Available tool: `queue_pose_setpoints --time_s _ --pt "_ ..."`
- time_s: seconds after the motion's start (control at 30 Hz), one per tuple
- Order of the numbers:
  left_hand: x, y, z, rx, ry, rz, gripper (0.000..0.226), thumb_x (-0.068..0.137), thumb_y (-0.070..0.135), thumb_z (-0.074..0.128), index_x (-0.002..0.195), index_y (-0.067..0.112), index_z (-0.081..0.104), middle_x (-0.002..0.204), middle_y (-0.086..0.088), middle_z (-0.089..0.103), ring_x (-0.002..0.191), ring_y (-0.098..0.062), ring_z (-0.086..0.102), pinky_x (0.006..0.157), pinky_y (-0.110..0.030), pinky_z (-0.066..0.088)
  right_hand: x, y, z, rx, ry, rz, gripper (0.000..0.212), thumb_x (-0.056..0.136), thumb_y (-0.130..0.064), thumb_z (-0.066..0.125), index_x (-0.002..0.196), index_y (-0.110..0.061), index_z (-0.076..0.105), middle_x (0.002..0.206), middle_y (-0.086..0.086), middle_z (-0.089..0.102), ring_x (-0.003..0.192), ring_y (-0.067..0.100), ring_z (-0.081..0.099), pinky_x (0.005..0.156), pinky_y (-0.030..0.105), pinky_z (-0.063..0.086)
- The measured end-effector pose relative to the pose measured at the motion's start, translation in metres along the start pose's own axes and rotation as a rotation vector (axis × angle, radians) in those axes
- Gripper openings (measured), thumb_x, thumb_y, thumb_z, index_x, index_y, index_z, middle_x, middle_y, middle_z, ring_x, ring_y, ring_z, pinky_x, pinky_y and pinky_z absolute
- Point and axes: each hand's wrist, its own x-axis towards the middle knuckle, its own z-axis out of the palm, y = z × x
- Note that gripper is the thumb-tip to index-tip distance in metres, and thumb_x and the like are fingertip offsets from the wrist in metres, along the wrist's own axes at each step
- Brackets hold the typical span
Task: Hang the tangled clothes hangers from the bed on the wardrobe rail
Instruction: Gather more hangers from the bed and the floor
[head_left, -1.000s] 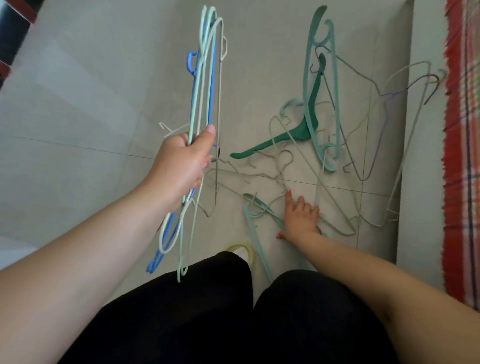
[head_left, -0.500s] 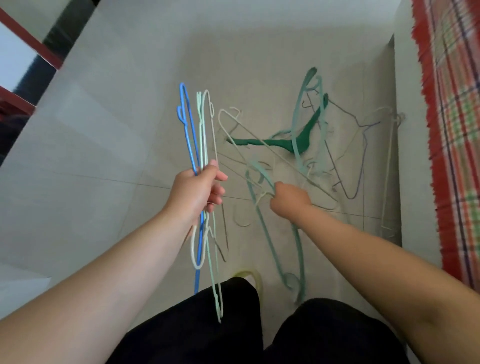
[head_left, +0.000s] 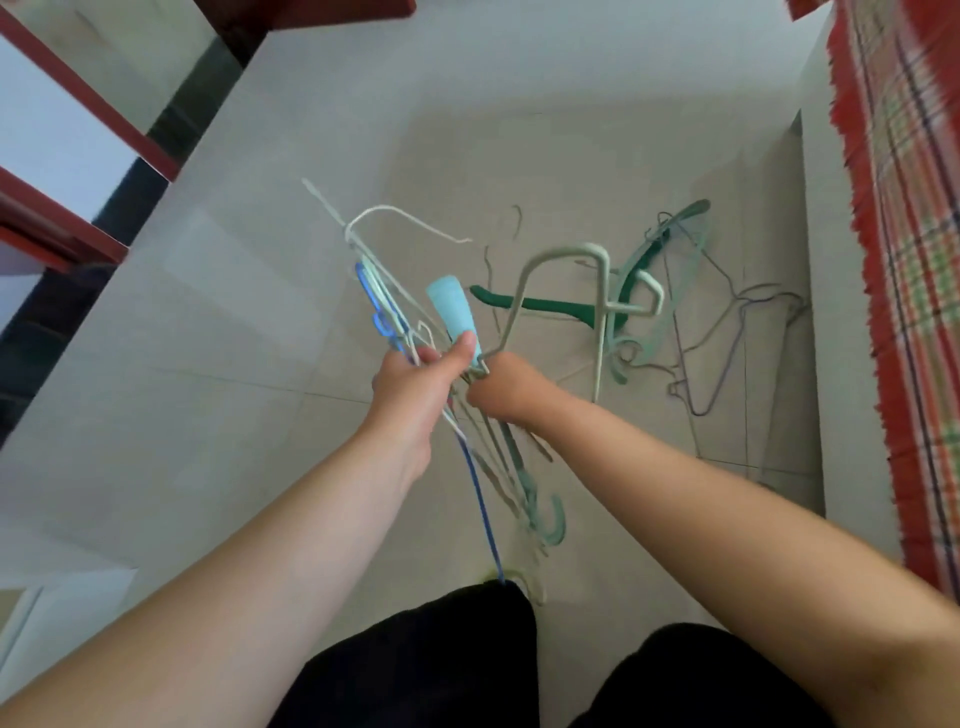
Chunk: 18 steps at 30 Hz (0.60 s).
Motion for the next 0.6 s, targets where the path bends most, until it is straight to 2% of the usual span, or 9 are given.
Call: queue_pose_setpoints --time_s 0.07,0.13,0.23,0.27,0.33,0.37,0.43,0.5,0.6 --pt "-0.002 -0.002 0.004 -0.044 0.027 -0.072 0.023 0.081 0.028 0.075 0.1 0.02 0.065 0.095 -0.003 0.071 0.075 -0.015 0.063 0.067 -0.029 0.05 -0.001 -0.009 -0.005 0.014 -0.059 -0.041 0.012 0.086 -0.015 0.048 0.089 -0.011 0.059 0.091 0.013 0.063 0.078 0.025 0.057 0.058 0.026 0.042" --pt "-0.004 -0.001 0.008 -0.124 -0.013 -0.141 0.023 0.089 0.023 0.066 0.111 0.014 0.065 0.088 0.001 0.07 0.07 -0.011 0.062 0.063 -0.024 0.048 0.0 -0.019 -0.009 0.093 -0.133 -0.101 0.007 0.079 -0.018 0.054 0.075 -0.013 0.057 0.086 0.014 0.062 0.075 0.025 0.056 0.056 0.025 0.044" --pt "-0.009 0.004 0.005 -0.191 -0.143 -0.23 0.029 0.093 0.037 0.059 0.111 0.015 0.064 0.086 -0.004 0.074 0.068 -0.015 0.071 0.06 -0.025 0.056 -0.004 -0.025 -0.011 0.245 -0.252 -0.126 0.023 0.078 -0.01 0.055 0.098 -0.005 0.065 0.087 0.013 0.065 0.074 0.022 0.06 0.058 0.025 0.051" --pt "-0.008 0.004 0.002 -0.195 -0.191 -0.252 0.038 0.09 0.043 0.06 0.114 0.013 0.064 0.095 -0.007 0.074 0.078 -0.019 0.072 0.069 -0.031 0.058 -0.006 -0.023 -0.012 0.305 -0.322 -0.125 0.028 0.079 -0.009 0.056 0.106 -0.004 0.064 0.09 0.012 0.066 0.078 0.022 0.063 0.063 0.025 0.054" --pt "-0.006 0.001 -0.004 -0.169 -0.246 -0.274 0.055 0.079 0.047 0.068 0.119 0.009 0.063 0.11 -0.012 0.071 0.097 -0.025 0.069 0.09 -0.041 0.054 -0.006 -0.015 -0.011 0.396 -0.479 -0.098 0.042 0.07 -0.011 0.063 0.112 -0.002 0.062 0.102 0.017 0.068 0.095 0.029 0.067 0.087 0.041 0.055" --pt "-0.006 0.0 -0.006 -0.147 -0.251 -0.275 0.056 0.075 0.044 0.072 0.118 0.009 0.064 0.109 -0.012 0.071 0.098 -0.025 0.069 0.091 -0.04 0.053 -0.006 -0.013 -0.012 0.41 -0.548 -0.1 0.049 0.066 -0.011 0.064 0.114 -0.002 0.06 0.108 0.02 0.067 0.102 0.033 0.065 0.095 0.048 0.049" --pt "-0.004 -0.004 -0.008 -0.105 -0.223 -0.276 0.04 0.077 0.032 0.074 0.11 0.011 0.067 0.102 -0.01 0.072 0.088 -0.023 0.07 0.075 -0.031 0.056 -0.007 -0.014 -0.017 0.346 -0.605 -0.139 0.055 0.061 -0.014 0.064 0.115 -0.006 0.06 0.117 0.019 0.065 0.113 0.034 0.061 0.102 0.051 0.044" --pt "-0.001 -0.008 -0.011 -0.08 -0.181 -0.281 0.025 0.082 0.026 0.071 0.105 0.015 0.069 0.096 -0.009 0.072 0.08 -0.021 0.068 0.063 -0.026 0.055 -0.007 -0.016 -0.017 0.267 -0.605 -0.169 0.054 0.054 -0.025 0.067 0.107 -0.02 0.064 0.118 0.01 0.065 0.118 0.029 0.057 0.105 0.053 0.041" --pt "0.003 -0.01 -0.013 -0.091 -0.077 -0.294 0.029 0.077 0.033 0.075 0.099 0.014 0.072 0.094 -0.009 0.073 0.083 -0.022 0.068 0.075 -0.033 0.056 -0.013 -0.023 -0.015 0.284 -0.613 -0.22 0.043 0.057 -0.04 0.066 0.099 -0.032 0.063 0.12 -0.005 0.062 0.121 0.016 0.052 0.106 0.05 0.037"
